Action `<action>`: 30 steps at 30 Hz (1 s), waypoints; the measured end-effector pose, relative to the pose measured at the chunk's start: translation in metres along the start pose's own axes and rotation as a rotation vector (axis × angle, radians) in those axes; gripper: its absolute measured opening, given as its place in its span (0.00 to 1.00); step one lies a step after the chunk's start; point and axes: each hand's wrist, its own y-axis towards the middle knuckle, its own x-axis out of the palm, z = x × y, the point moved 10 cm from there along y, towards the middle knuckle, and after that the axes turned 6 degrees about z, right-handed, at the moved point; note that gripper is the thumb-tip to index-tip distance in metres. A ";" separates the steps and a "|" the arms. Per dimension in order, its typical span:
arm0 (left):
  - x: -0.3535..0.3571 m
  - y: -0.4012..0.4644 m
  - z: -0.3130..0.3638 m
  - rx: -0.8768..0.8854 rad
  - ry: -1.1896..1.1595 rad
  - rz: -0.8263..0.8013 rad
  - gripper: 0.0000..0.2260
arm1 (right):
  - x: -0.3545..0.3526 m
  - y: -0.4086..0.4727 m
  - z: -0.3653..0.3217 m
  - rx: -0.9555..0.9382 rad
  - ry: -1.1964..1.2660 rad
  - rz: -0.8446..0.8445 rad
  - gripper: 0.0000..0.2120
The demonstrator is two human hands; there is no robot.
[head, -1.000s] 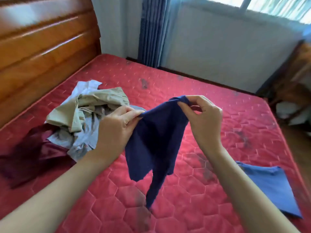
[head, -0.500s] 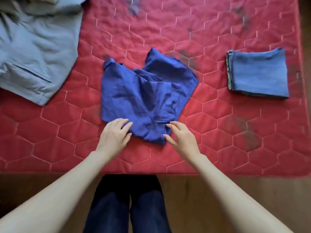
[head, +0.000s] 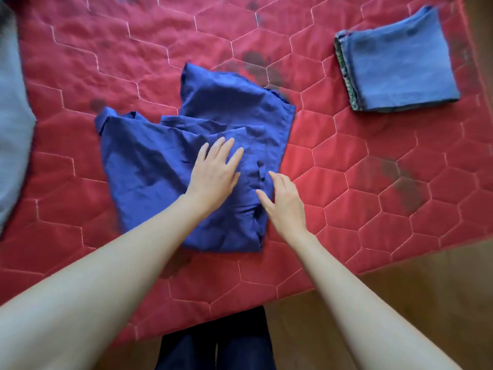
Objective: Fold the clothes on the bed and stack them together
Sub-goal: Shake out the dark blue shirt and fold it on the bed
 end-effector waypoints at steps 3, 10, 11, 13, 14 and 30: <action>0.008 0.034 -0.020 -0.025 0.098 -0.040 0.27 | 0.006 0.011 -0.001 0.006 0.000 0.004 0.24; 0.017 0.049 -0.044 -0.030 0.163 -0.186 0.19 | 0.005 0.064 -0.015 -0.011 -0.006 0.084 0.19; 0.017 0.046 -0.045 -0.042 0.134 -0.192 0.19 | 0.007 0.074 -0.018 -0.013 -0.018 0.076 0.19; 0.012 0.042 -0.052 -0.124 0.042 -0.174 0.22 | 0.015 0.094 -0.024 -0.036 -0.062 0.034 0.21; 0.010 0.040 -0.058 -0.179 0.006 -0.172 0.22 | 0.020 0.103 -0.027 -0.053 -0.093 0.004 0.21; -0.099 -0.138 -0.084 0.298 0.017 0.175 0.08 | -0.032 0.049 -0.023 0.105 -0.025 -0.011 0.07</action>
